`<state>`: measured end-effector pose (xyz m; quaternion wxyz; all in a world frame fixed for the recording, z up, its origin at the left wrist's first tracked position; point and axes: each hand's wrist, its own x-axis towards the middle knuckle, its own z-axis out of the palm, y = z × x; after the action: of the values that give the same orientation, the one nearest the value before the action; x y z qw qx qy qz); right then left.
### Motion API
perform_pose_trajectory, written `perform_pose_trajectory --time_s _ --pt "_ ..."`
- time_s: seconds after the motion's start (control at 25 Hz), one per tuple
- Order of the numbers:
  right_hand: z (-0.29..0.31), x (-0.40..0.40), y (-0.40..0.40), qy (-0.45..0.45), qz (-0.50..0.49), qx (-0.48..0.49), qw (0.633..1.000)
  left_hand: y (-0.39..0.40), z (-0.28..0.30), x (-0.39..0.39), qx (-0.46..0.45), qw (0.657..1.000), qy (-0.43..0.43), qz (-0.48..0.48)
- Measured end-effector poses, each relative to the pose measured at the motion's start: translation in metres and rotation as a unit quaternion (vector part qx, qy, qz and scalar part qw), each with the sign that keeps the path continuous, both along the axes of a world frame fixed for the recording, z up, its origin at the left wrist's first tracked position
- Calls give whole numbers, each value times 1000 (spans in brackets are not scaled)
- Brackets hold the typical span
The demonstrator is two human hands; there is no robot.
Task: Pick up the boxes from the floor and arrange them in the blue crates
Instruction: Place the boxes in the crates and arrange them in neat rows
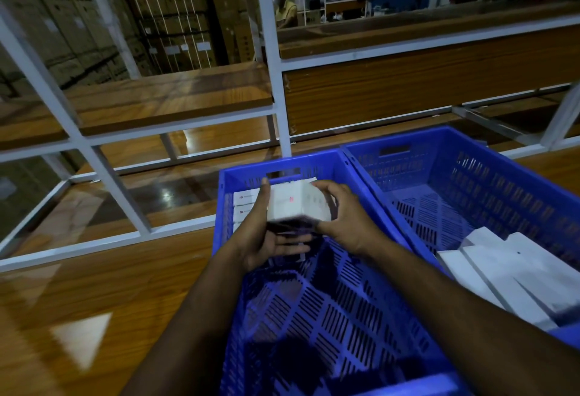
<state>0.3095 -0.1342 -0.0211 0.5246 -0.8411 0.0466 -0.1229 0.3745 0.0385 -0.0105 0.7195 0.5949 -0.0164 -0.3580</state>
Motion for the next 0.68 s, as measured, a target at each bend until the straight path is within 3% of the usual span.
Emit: perform_pose_trajectory --time_s 0.2,0.32,0.44,0.52,0.68 --pt "2 0 6 -15 -7 -24 1000 -2 2 2 -24 998 -32 52" --pt "0 8 4 19 -85 177 980 -2 3 2 -25 996 -77 45" --pt "7 5 8 124 -42 409 903 -6 4 -1 -42 991 -124 24" --pt "7 0 8 138 11 421 896 -7 2 -3 -53 988 -140 22" --pt "5 1 10 98 -4 350 932 -8 -5 4 14 983 -176 40"
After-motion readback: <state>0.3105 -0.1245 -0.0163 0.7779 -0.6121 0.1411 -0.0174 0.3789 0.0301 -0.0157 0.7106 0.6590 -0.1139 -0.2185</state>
